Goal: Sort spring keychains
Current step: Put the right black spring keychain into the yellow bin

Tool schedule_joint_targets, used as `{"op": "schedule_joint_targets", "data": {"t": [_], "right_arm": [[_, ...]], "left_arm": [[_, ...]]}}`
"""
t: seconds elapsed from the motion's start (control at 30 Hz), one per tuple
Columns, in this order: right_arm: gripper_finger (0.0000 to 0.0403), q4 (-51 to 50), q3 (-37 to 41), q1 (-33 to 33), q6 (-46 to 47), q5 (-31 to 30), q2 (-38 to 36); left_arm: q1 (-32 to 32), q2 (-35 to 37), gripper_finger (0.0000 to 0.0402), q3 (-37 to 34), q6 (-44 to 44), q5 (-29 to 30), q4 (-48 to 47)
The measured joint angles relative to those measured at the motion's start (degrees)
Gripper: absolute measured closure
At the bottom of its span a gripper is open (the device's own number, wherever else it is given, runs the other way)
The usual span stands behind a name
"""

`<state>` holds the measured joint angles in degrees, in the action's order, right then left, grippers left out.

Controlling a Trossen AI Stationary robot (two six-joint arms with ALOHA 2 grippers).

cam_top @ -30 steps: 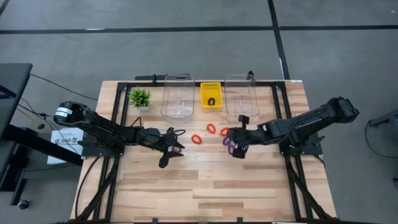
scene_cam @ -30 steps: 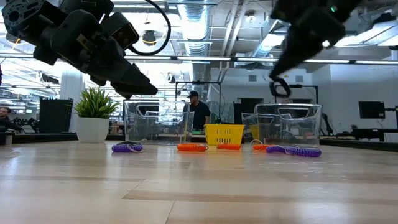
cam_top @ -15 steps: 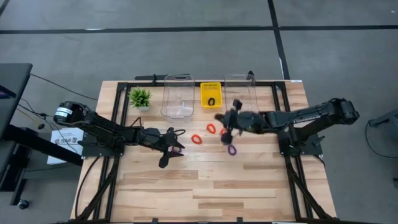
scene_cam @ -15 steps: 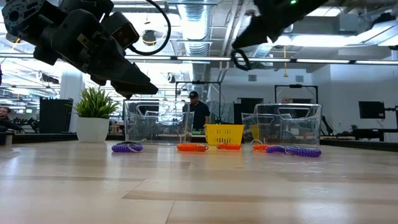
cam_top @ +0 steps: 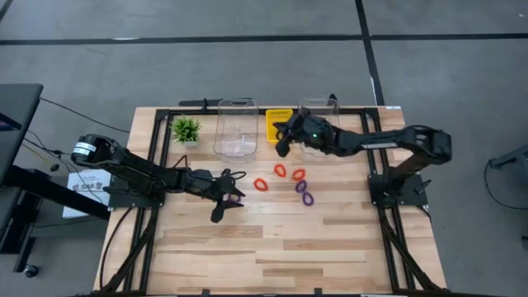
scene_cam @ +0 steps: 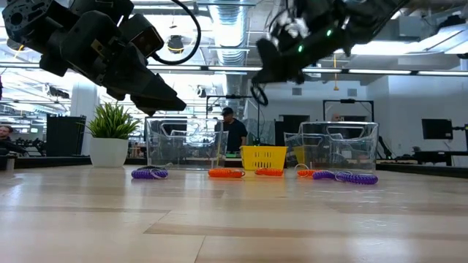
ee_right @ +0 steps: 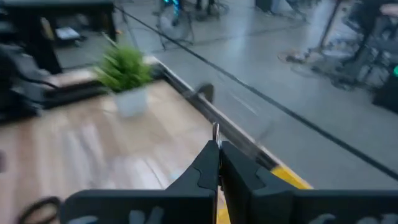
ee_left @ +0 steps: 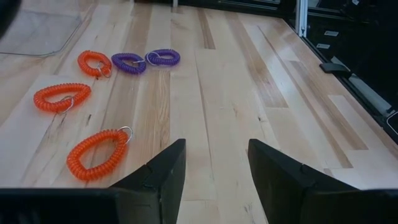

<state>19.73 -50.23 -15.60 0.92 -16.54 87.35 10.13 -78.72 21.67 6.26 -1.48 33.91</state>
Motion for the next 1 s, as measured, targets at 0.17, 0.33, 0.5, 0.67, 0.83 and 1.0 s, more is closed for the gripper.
{"op": "schedule_joint_targets", "data": {"t": [0.17,0.33,0.5,0.67,0.83,1.0], "right_arm": [[0.0403,1.2,0.0,-2.6,1.2,0.0,5.0],[0.0402,3.3,0.0,-3.3,2.5,0.1,7.4],[0.0399,3.1,-0.2,-3.3,2.2,0.2,7.6],[0.0401,3.1,-0.2,-3.3,2.2,0.2,7.6],[0.0397,3.1,-0.2,-3.3,2.1,0.1,7.6],[0.0379,3.3,-0.2,-4.0,2.1,0.1,7.6]], "left_arm": [[0.0,0.0,0.0230,0.0,0.0,0.0,0.0],[0.0,0.0,0.0230,0.0,0.0,0.0,0.0],[0.0,0.0,0.0230,0.0,0.0,0.0,0.0],[0.0,0.0,0.0230,0.0,0.0,0.0,0.0],[0.0,0.0,0.0230,0.0,0.0,0.0,0.0],[0.0,0.0,0.0230,0.0,0.0,0.0,0.0]]}}
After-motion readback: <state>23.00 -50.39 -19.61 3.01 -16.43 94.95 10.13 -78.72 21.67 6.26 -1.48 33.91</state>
